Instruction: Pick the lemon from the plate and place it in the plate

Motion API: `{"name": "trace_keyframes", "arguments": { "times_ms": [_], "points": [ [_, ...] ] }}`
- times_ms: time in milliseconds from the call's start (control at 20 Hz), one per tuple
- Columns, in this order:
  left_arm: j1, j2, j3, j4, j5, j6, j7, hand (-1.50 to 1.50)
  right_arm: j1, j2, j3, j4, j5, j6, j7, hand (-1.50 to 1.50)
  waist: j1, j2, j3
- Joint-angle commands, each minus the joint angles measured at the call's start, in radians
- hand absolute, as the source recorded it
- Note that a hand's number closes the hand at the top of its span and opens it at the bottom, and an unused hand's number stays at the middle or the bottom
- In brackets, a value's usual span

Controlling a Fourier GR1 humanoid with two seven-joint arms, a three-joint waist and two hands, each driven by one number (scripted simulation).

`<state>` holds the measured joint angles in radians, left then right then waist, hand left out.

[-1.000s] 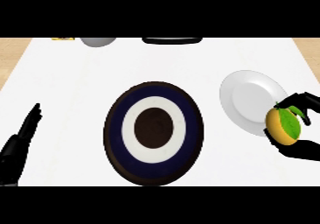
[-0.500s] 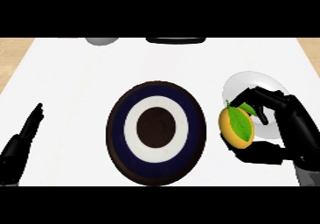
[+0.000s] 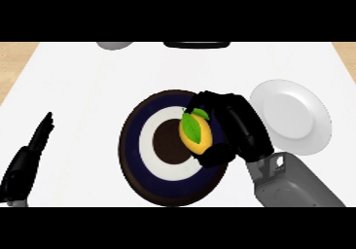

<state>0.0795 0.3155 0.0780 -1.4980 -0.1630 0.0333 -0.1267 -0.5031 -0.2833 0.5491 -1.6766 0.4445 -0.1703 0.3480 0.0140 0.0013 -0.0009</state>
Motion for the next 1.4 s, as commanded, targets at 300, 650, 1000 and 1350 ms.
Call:
{"name": "trace_keyframes", "arguments": {
  "times_ms": [300,650,1000,1350],
  "points": [
    [-0.010,0.012,0.044,0.047,0.012,-0.029,-0.033,0.00,-0.041,0.278,0.022,0.294,-0.014,-0.090,0.058,1.50,-0.003,0.001,0.000],
    [-0.005,-0.062,0.000,0.023,-0.060,0.017,0.006,0.00,-0.128,0.282,0.086,0.478,-0.108,-0.220,-0.024,-1.50,-0.003,0.000,0.001],
    [0.029,-0.002,0.053,-0.011,0.001,-0.046,-0.015,0.00,-0.046,0.278,-0.132,0.411,-0.248,-0.349,-0.231,-1.50,-0.006,0.001,0.002],
    [0.038,-0.030,0.040,-0.001,-0.019,-0.035,-0.031,0.00,0.073,0.236,-0.327,0.314,-0.452,-0.283,-0.327,-1.50,-0.011,0.001,0.002]
  ]
}}
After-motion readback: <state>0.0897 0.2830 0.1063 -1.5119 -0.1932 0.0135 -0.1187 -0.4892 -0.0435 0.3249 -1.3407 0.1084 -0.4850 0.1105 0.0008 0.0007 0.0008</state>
